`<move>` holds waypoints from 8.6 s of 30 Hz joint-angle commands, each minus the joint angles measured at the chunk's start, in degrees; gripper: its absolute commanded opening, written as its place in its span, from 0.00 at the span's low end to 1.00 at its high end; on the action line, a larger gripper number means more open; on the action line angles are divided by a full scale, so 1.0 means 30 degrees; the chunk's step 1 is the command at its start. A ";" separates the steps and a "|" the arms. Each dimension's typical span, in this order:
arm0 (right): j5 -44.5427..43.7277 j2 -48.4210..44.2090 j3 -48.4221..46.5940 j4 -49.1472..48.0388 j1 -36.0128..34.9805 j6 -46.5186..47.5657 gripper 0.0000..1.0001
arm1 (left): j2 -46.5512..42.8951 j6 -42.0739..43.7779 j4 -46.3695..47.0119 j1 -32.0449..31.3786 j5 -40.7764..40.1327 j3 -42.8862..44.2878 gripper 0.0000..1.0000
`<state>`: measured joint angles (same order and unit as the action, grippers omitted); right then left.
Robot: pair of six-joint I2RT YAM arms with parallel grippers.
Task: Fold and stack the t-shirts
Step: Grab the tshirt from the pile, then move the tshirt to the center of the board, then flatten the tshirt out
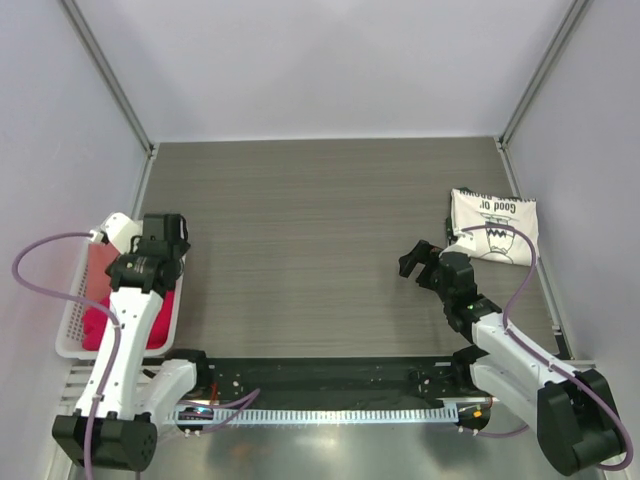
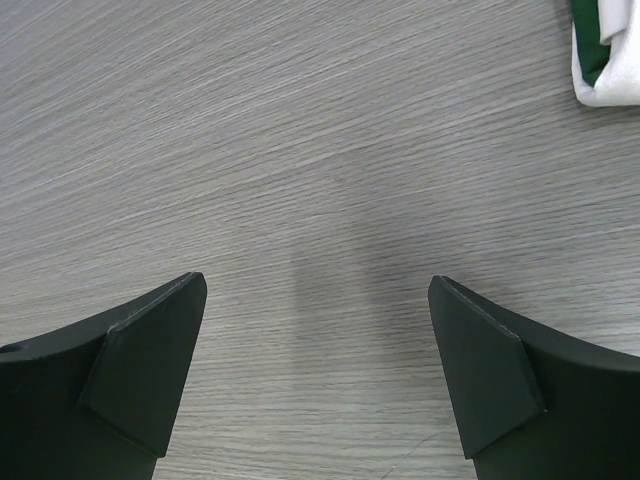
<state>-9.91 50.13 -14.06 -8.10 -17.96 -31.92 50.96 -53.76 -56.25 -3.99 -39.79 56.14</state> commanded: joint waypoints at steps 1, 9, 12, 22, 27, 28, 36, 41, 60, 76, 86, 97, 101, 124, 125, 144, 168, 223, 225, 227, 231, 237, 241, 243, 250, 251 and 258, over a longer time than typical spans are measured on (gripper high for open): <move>-0.0358 -0.0304 -0.0644 -0.0464 -0.0138 -0.0287 0.99 | -0.0082 -0.1007 -0.1147 0.0479 -0.1093 -0.0575 1.00; -0.0329 -0.0245 -0.0702 -0.0465 -0.0108 -0.0287 0.99 | 0.0123 -0.2525 -0.0118 0.2207 -0.0417 -0.2801 0.83; -0.0270 -0.0245 -0.0702 -0.0465 -0.0080 -0.0287 0.99 | 0.0035 -0.2328 0.1135 0.3231 0.0515 -0.4001 0.88; -0.0182 -0.0420 -0.0644 -0.0523 -0.0079 -0.0199 0.99 | 0.1474 -0.0452 0.2432 0.6251 0.7109 -0.3572 0.00; -0.0094 -0.0362 -0.0643 -0.0611 -0.0109 -0.0170 0.99 | -0.3150 0.0397 0.1990 0.6222 0.6906 -0.1871 0.00; -0.0036 -0.0333 -0.0615 -0.0698 -0.0109 -0.0141 0.99 | -0.4870 0.0661 0.2108 0.6222 0.6935 -0.1490 0.00; 0.0023 -0.0069 -0.0702 -0.0787 -0.0108 -0.0111 0.99 | -0.3837 0.1575 0.1110 0.6164 1.2809 0.6733 0.00; -0.0007 -0.0128 -0.0702 -0.0699 -0.0079 -0.0112 0.99 | -0.2019 -0.3603 0.7828 0.5932 2.3305 0.6425 0.00; -0.0300 -0.0157 -0.0732 -0.0611 -0.0079 -0.0112 0.99 | 0.8469 -0.3321 1.2773 -1.1473 1.7418 1.3911 0.00; 0.3968 -0.1125 -0.0115 -0.2075 -0.0080 0.1234 0.84 | 0.7705 0.2179 0.8498 -0.8162 1.0917 0.1355 1.00; 1.0597 0.5521 -0.3747 -0.1666 -0.0924 0.0940 0.55 | 0.8618 0.4912 1.0193 -1.0711 0.9748 0.0301 1.00; 1.0248 0.9919 -0.6677 -0.1461 -0.2862 0.1705 0.59 | 0.7917 0.6110 1.2011 -1.0741 1.0216 -0.1018 0.99; 0.9896 1.1528 -0.7381 -0.1490 -0.3009 0.1851 0.58 | 0.7711 0.6668 1.2274 -1.0799 1.0711 -0.1018 1.00; 0.8346 0.4828 -0.0472 -0.3365 -0.7609 0.0038 0.01 | 1.7551 0.8486 0.7590 -1.5571 0.9133 0.9376 0.92; 0.7879 0.4128 -0.0265 -0.3365 -0.7609 -0.0052 0.01 | 1.7845 0.8485 0.7413 -1.5778 0.9104 0.9527 0.92; 0.6410 0.1543 0.0323 -0.2194 -0.7638 -0.0140 0.01 | 2.3703 0.8601 0.4074 -1.6630 0.5324 1.5501 0.52; -0.0446 0.5608 -0.5725 0.1872 -0.6091 -0.0201 0.01 | 1.8994 0.6436 0.4541 -0.9632 1.1564 1.5066 0.00; 0.2951 1.0536 -3.2314 1.1459 -0.2130 0.5925 0.01 | 0.8616 0.7400 1.5820 -1.3963 1.1831 0.4226 0.71; 0.3708 1.0449 -3.2226 1.1372 -0.2130 0.5836 0.01 | 0.9317 0.7518 1.5849 -1.3963 1.0985 0.4081 0.68; 0.3947 1.0390 -3.2138 1.1342 -0.2130 0.5719 0.01 | 0.9613 0.7461 1.6053 -1.3963 1.0395 0.3876 0.69; 0.4270 1.0302 -3.2021 1.1254 -0.2130 0.5661 0.01 | 1.0141 0.7314 1.7514 -1.3963 1.0391 0.3348 0.54; 0.4271 1.0098 -3.1728 1.1225 -0.2130 0.5806 0.01 | 1.1781 0.7460 1.8191 -1.3963 1.0510 0.4284 0.48; 0.4095 0.9951 -3.1523 1.1225 -0.2101 0.5953 0.01 | 1.2923 0.7548 1.8662 -1.4051 1.0831 0.4986 0.45; 0.4095 0.9892 -3.1406 1.1225 -0.2101 0.5982 0.01 | 1.3684 0.7548 1.8575 -1.4139 1.0044 0.5660 0.45; 0.4153 0.9716 -3.1259 1.1224 -0.2130 0.5982 0.01 | 1.5677 0.7752 1.8135 -1.4168 0.8754 0.7652 0.44; 0.4154 0.9658 -3.1259 1.1196 -0.2130 0.6011 0.01 | 1.5854 0.7840 1.8018 -1.4168 0.8549 0.7828 0.40; 0.2377 0.9569 -3.1025 1.1225 -0.2042 0.6130 0.01 | 1.5945 0.8251 1.7286 -1.4168 0.8750 0.8534 0.00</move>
<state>0.84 81.95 -106.94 29.98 -24.29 -13.87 100.40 -30.41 -4.73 -46.28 -12.91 80.14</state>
